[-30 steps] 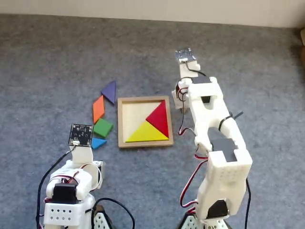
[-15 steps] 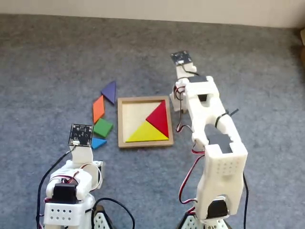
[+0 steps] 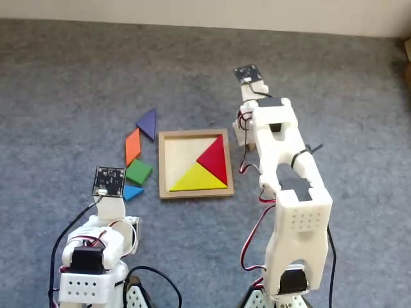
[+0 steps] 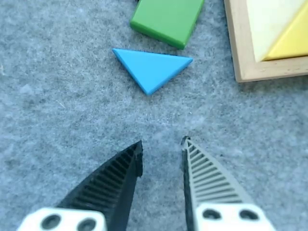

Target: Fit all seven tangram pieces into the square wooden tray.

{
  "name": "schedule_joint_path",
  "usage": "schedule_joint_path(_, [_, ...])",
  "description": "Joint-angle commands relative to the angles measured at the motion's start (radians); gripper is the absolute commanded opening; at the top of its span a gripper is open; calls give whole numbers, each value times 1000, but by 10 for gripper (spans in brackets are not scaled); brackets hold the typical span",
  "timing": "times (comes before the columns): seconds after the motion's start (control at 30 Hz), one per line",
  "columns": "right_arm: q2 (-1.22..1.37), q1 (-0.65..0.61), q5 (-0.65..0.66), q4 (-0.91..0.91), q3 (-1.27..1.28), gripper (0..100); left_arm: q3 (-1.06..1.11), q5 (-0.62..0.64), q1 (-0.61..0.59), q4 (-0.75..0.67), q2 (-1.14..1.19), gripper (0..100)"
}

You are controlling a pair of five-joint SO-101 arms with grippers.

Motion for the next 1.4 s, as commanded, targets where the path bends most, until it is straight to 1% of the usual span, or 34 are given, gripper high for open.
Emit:
schedule_joint_path(0.0, [-50, -24, 12, 70, -74, 123, 19, 6, -15, 6, -44, 142])
schedule_joint_path(0.2, [-139, -28, 8, 99, -76, 123, 19, 6, -15, 6, -44, 142])
schedule_joint_path(0.43, [-268, -56, 6, 139, 15, 123, 19, 6, -15, 6, -44, 142])
schedule_joint_path(0.57, [-386, -113, 5, 134, 127, 123, 19, 6, -15, 6, -44, 142])
schedule_joint_path(0.7, [-493, -206, -2, 128, 234, 123, 19, 6, -15, 6, -44, 142])
schedule_joint_path(0.9, [-549, -323, -172, -2, 371, 123, 19, 6, -15, 6, -44, 142])
schedule_joint_path(1.17, [-549, -444, -416, -168, 461, 126, 19, 6, -15, 6, -44, 142])
schedule_joint_path(1.27, [-547, -475, -473, -251, 507, 127, 19, 6, -15, 6, -44, 142])
schedule_joint_path(1.37, [-547, -503, -500, -325, 550, 127, 19, 6, -15, 6, -44, 142])
